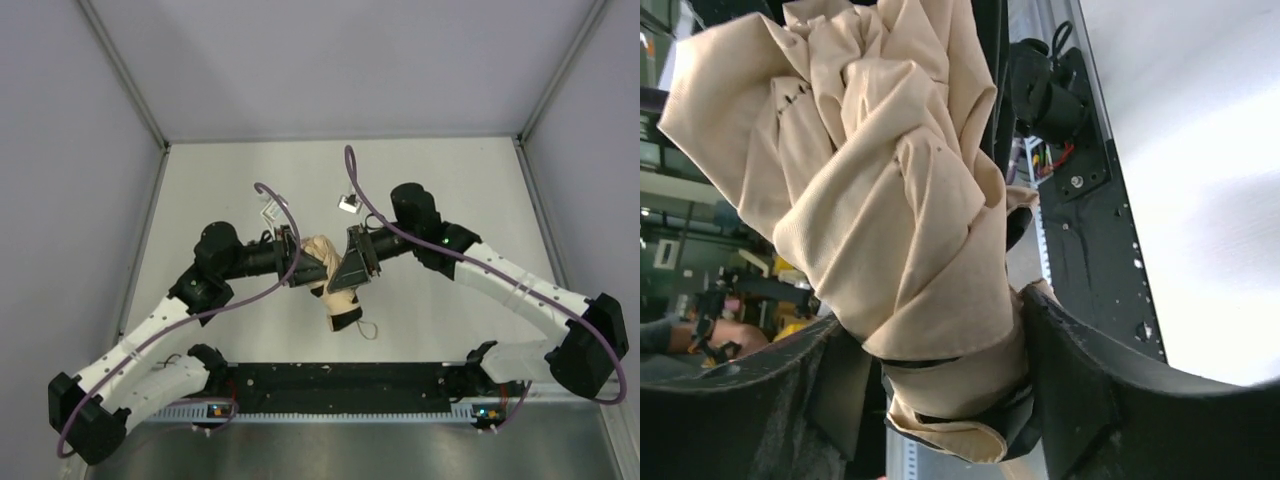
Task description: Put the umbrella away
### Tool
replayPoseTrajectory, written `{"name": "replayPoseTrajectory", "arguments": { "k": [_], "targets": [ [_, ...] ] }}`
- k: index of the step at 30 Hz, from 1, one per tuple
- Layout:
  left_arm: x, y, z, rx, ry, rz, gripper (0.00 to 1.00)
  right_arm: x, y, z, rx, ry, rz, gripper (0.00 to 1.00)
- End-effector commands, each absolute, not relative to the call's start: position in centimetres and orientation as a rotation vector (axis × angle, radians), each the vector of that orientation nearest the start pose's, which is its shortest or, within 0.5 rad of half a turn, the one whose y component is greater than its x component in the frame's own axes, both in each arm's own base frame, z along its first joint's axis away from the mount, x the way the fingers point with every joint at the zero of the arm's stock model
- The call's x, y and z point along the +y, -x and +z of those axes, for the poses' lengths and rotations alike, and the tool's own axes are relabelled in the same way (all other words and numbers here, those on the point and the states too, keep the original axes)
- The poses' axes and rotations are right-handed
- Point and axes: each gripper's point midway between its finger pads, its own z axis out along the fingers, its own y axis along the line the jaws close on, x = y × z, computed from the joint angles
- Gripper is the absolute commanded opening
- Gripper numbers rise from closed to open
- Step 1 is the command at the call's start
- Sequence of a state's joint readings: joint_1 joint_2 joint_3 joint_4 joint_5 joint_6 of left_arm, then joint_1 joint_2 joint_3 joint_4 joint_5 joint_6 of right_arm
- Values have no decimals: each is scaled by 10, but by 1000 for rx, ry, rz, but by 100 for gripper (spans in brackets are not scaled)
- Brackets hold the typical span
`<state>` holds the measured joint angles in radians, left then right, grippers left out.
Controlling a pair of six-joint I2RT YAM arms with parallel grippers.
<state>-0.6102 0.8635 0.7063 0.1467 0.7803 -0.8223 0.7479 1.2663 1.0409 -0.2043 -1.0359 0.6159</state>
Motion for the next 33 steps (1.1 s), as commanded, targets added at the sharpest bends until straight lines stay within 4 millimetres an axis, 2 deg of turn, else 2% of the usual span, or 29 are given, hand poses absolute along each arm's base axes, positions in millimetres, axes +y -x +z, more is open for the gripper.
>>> {"name": "replayPoseTrajectory", "arguments": {
  "k": [1,2,4,6,9,12,17,20,22,23,25,28,30,33],
  "targets": [
    [-278,-154,361,1586,-529,-1650,1,345,-115,316,1925,953,1914,47],
    [-277,-157,359,1605,-515,-1641,4,346,-115,314,1939,949,1920,39],
    [-276,-163,357,1624,-490,-1638,13,345,-113,319,1914,951,1938,30],
    [-272,-168,354,1638,-450,-1622,25,344,-111,320,1887,942,1955,19],
    [-264,-172,351,1650,-409,-1606,50,342,-110,316,1891,941,1951,10],
    [-257,-172,351,1647,-397,-1599,66,340,-110,313,1901,941,1940,5],
    [-243,-179,346,1673,-339,-1553,76,335,-106,310,1908,957,1948,1],
    [-225,-198,345,1682,-195,-1499,82,332,-102,306,1935,963,1959,0],
    [-212,-213,339,1723,-86,-1419,85,329,-106,302,1966,919,1928,0],
    [-203,-220,328,1787,-12,-1361,85,327,-111,300,1983,887,1913,0],
    [-193,-223,322,1818,37,-1285,85,324,-130,291,2055,774,1839,1],
    [-177,-226,317,1873,109,-1166,84,311,-184,263,2188,524,1618,2],
    [-170,-225,312,1920,165,-1116,83,294,-230,239,2279,321,1411,3],
    [-171,-215,321,1902,147,-1146,82,260,-302,215,2318,62,1192,3]
  ]
}}
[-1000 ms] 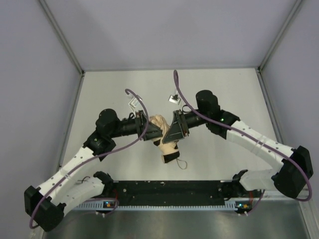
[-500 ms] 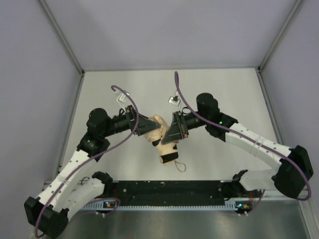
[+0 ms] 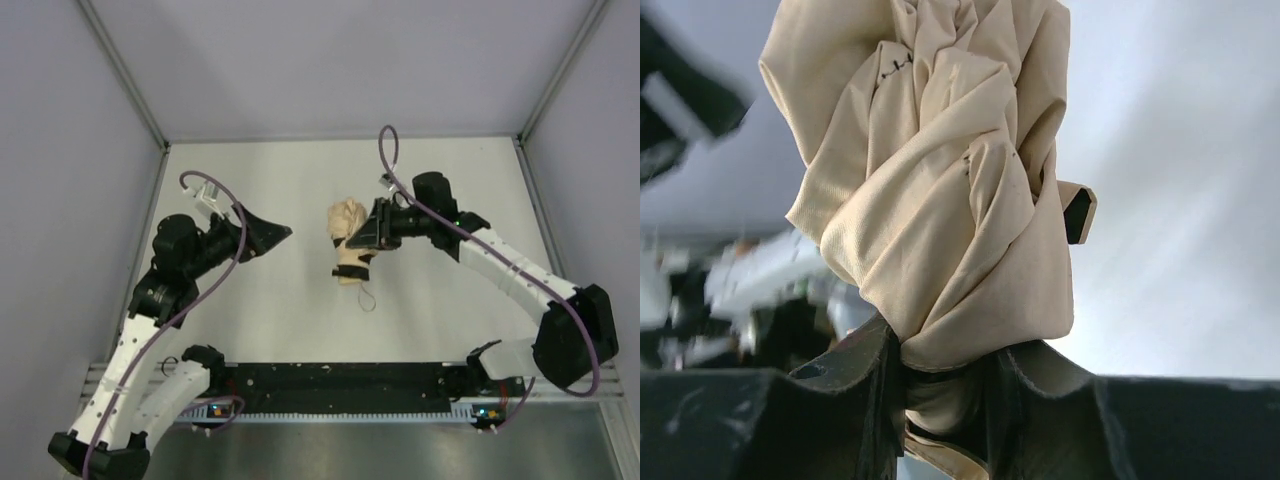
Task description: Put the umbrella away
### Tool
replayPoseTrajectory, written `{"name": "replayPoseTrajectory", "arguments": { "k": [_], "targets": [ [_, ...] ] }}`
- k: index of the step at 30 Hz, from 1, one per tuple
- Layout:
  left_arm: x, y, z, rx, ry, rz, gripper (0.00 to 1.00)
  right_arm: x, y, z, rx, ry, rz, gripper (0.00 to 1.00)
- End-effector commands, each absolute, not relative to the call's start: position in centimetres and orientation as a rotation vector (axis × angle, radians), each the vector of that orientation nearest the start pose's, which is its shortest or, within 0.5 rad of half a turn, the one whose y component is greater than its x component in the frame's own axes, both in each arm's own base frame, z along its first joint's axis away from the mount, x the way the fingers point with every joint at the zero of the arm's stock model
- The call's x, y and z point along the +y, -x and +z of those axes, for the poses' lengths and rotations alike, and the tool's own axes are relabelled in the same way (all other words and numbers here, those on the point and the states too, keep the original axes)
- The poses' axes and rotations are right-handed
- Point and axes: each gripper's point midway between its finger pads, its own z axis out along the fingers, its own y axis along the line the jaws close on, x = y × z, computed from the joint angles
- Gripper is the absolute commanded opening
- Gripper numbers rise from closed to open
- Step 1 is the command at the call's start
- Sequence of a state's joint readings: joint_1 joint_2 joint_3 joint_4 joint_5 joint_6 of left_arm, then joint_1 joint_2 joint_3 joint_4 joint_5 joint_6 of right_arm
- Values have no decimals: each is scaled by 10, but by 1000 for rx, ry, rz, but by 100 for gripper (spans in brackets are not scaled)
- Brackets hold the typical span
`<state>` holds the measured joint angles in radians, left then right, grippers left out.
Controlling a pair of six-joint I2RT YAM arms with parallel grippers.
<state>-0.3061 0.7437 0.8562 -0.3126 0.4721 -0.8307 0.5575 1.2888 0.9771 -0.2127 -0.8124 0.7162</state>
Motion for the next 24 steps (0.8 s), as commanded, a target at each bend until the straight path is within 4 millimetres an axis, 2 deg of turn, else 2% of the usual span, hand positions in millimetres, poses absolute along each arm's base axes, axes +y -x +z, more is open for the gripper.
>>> {"name": "replayPoseTrajectory", "arguments": {
  "k": [1,3,6,7,8,10,11,14,18,21,24],
  "targets": [
    [-172,-211,326,1880,130,-1172,82,241,-330,208,2310,-19,1113,4],
    [-174,-202,332,1852,114,-1215,82,218,-375,202,2290,-109,1031,5],
    [-177,-187,335,1840,105,-1282,80,198,-440,197,2243,-106,972,7],
    [-178,-181,332,1852,107,-1304,79,192,-457,187,2253,-104,969,8],
    [-178,-176,333,1846,102,-1315,79,189,-472,187,2243,-96,1003,9],
    [-175,-165,333,1842,110,-1324,79,186,-499,168,2249,-101,1073,11],
    [-173,-161,334,1836,116,-1326,79,184,-511,168,2234,-86,1091,11],
    [-168,-152,333,1833,145,-1325,79,175,-533,151,2244,-115,1102,17],
    [-164,-149,345,1802,160,-1315,79,168,-545,128,2277,-169,1118,23],
    [-163,-150,357,1785,143,-1299,79,155,-548,119,2301,-235,1048,40],
    [-166,-155,367,1788,106,-1295,79,145,-546,127,2325,-242,954,62]
  ]
}}
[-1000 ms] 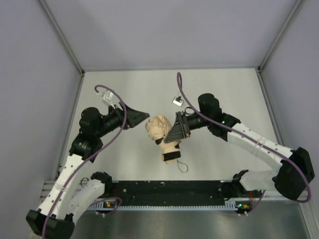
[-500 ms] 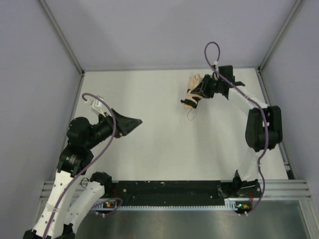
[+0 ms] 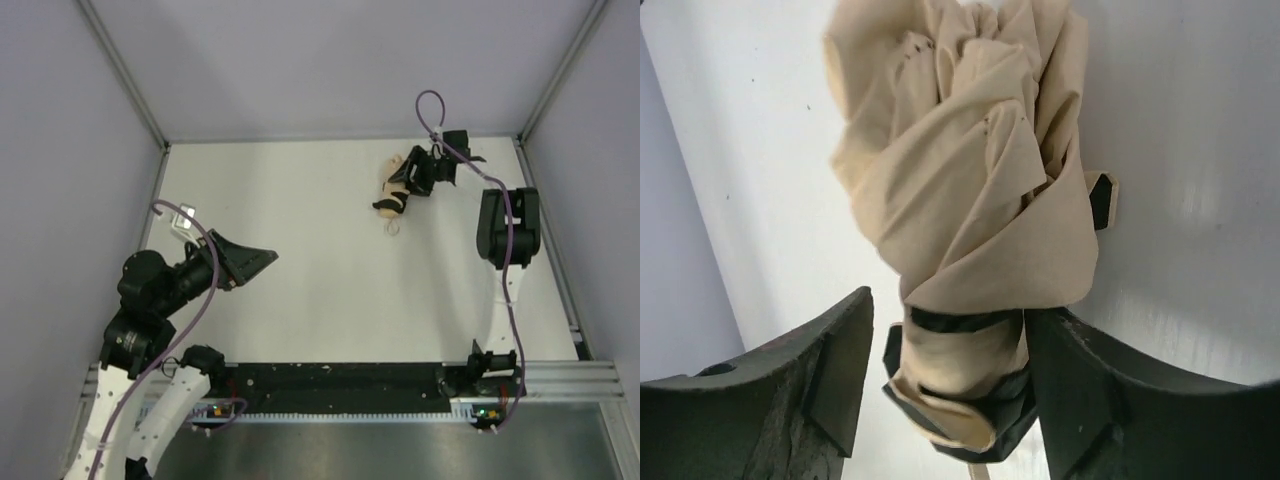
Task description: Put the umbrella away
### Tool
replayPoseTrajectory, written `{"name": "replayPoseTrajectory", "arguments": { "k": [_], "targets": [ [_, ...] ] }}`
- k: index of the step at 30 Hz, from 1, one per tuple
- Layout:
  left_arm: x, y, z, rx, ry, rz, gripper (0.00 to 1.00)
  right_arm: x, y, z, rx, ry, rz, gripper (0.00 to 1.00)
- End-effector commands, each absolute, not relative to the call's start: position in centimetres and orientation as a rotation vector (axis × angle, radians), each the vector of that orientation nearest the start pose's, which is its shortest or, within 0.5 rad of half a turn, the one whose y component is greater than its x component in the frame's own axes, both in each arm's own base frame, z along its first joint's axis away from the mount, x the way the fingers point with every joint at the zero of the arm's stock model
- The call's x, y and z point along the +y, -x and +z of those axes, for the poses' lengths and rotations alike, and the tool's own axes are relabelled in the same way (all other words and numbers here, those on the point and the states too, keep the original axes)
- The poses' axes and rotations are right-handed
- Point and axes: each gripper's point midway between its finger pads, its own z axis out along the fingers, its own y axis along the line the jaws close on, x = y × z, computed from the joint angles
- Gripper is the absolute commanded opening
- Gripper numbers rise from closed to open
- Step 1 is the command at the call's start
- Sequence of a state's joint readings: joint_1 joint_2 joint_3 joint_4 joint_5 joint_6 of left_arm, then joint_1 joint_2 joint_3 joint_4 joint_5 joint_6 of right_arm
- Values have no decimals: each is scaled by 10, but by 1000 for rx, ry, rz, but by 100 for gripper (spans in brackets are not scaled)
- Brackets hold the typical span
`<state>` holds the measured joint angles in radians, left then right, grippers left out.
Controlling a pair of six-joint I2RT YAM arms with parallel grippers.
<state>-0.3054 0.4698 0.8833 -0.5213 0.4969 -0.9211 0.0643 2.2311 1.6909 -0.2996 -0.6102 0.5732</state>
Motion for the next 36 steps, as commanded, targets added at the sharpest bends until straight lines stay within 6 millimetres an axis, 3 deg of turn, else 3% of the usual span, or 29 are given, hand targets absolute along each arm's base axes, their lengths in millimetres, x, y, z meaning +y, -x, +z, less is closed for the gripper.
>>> {"name": "replayPoseTrajectory", "arguments": {
  "k": [1,5,8,9,11,18,21,24,27,30,36],
  "targets": [
    [-167,-156,371,1784,92,-1292,79,142,-543,130,2338,-231,922,69],
    [-168,-162,379,1793,55,-1256,78,110,-521,153,2424,-295,688,84],
    [-171,-164,385,1792,30,-1266,78,84,-474,162,2516,-370,501,85],
    [-173,-164,387,1786,22,-1282,79,78,-456,176,2511,-389,455,85],
    [-176,-165,387,1781,19,-1304,79,70,-416,176,2545,-431,408,85],
    [-180,-170,384,1758,40,-1355,80,97,-292,192,2532,-308,508,87],
    [-180,-168,388,1735,34,-1359,80,108,-245,210,2485,-246,619,92],
    [-178,-166,392,1715,29,-1353,80,120,-207,244,2355,-182,781,98],
    [-174,-161,397,1680,18,-1342,80,128,-174,287,2183,-108,906,99],
    [-168,-155,399,1653,21,-1310,81,129,-143,318,2039,-109,977,99],
    [-158,-150,391,1655,67,-1264,82,125,-118,338,1906,-112,1006,99]
  ]
}}
